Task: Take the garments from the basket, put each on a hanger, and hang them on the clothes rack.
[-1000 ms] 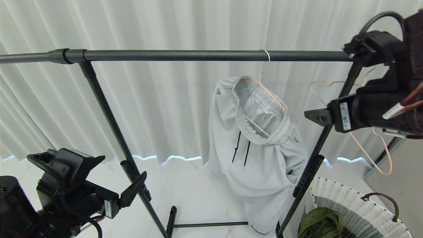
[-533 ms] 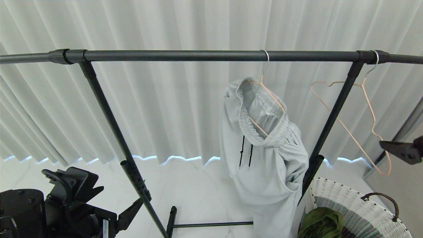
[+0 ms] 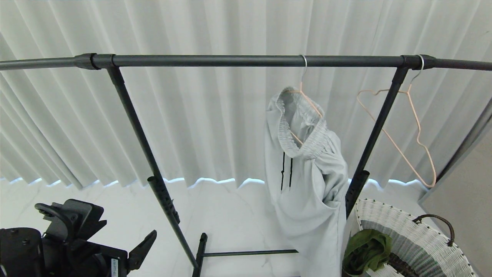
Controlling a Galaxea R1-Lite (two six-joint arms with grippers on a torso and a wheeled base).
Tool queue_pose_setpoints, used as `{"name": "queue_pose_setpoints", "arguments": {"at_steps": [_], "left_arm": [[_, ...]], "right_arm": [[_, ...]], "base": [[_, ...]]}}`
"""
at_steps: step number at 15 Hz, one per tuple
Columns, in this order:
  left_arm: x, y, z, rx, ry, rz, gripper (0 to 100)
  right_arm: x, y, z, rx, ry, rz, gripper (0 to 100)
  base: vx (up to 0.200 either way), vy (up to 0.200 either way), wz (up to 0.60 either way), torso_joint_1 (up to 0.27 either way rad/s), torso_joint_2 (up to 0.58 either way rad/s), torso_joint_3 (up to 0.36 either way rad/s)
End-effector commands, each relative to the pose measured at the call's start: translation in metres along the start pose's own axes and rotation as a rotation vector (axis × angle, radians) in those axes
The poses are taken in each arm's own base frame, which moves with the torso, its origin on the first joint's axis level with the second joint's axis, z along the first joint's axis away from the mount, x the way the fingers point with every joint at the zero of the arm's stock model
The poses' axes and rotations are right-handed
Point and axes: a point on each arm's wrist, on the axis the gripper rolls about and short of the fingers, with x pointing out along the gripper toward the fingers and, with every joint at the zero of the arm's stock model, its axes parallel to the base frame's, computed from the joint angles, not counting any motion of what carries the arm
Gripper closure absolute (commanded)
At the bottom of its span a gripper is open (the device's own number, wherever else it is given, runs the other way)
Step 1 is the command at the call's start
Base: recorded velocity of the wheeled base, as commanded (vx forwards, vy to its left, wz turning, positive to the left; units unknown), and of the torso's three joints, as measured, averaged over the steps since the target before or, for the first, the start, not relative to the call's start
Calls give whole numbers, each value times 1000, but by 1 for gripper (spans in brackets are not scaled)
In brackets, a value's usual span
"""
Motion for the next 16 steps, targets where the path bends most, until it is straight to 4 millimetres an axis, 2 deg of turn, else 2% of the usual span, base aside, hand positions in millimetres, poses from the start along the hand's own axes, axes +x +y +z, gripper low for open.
{"name": "queue_pose_setpoints", "arguments": {"at_steps": [1,6,9,12,16], "left_arm": [[-4,1,2,-1,-24,9,0],[-26,7,-6,9,-74,29,0],[-29,13,-12,-6,-25,96,0],[-28,30,-30,-50,158,248,0],[-29,32,-36,-52,222,265,0]], "right_arm": [[-2,-2,-9,9,11,-21,0],[1,-1,-20,-12,50,-43,0],[4,3,-29,-25,76,-41,0],[6,3,-33,-26,98,-56,0],[10,3,-35,-13,114,-81,0]], "base": [[-200,0,0,-2,-2,2],[-200,0,0,-2,2,2],[0,0,0,0,0,0],[0,0,0,-15,56,30],[0,0,0,-183,417,229]]}}
